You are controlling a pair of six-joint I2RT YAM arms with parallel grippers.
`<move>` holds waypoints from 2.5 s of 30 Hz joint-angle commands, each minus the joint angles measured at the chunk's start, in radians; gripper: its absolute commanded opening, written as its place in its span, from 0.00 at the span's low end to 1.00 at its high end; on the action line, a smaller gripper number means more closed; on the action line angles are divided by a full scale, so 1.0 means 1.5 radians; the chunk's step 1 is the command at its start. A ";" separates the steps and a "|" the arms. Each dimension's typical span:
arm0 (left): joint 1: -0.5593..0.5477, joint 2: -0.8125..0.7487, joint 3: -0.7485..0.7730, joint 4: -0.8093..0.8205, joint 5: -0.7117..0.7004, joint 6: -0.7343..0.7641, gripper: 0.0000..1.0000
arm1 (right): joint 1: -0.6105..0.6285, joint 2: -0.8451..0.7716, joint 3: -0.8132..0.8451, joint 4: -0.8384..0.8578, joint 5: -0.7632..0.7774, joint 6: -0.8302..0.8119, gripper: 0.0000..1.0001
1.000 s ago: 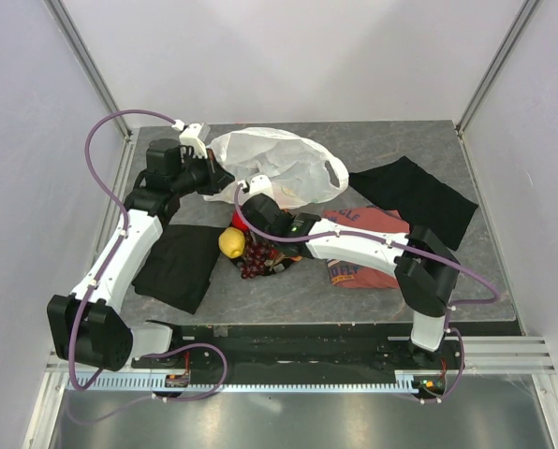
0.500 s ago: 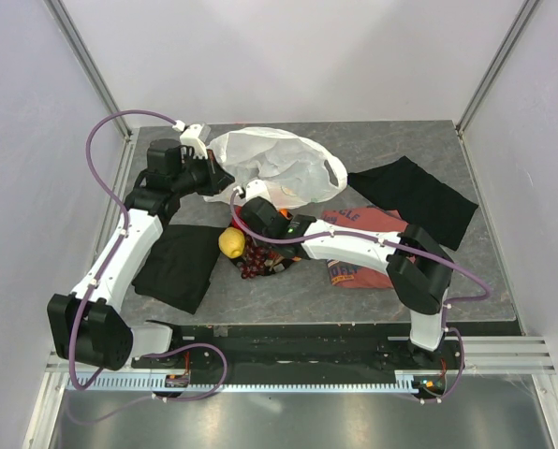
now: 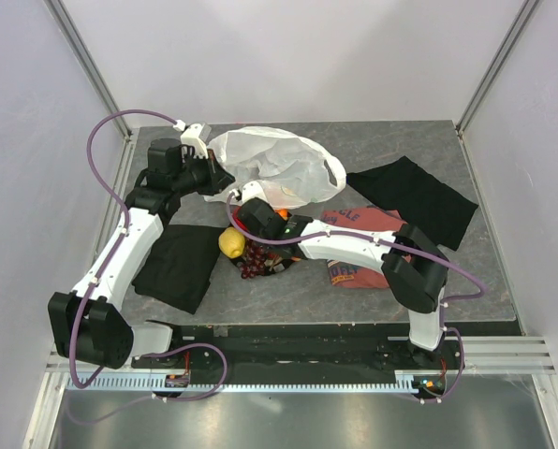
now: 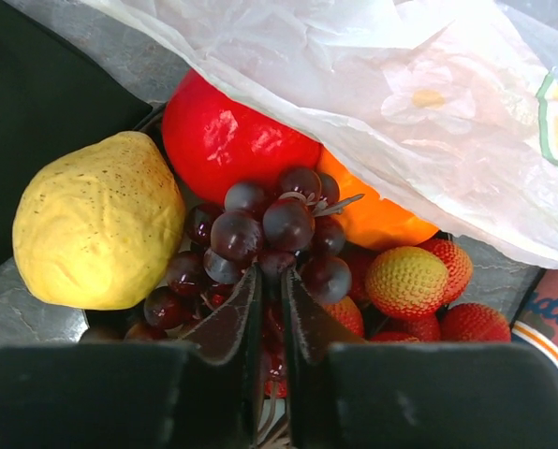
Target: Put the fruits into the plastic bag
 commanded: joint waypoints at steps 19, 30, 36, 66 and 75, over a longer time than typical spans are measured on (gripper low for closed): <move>0.003 -0.004 0.035 -0.003 0.019 0.018 0.02 | 0.001 -0.166 -0.054 0.076 0.046 0.021 0.00; 0.004 -0.002 0.036 -0.004 0.022 0.018 0.01 | 0.001 -0.224 -0.078 0.116 -0.004 0.032 0.00; 0.004 0.001 0.036 -0.005 0.022 0.018 0.02 | 0.001 -0.266 -0.089 0.132 -0.014 0.034 0.00; 0.004 -0.004 0.043 -0.017 0.018 0.024 0.02 | -0.167 -0.200 0.112 0.134 -0.166 -0.124 0.00; 0.004 -0.004 0.043 -0.017 0.025 0.023 0.02 | -0.179 -0.085 0.161 0.170 -0.200 -0.140 0.00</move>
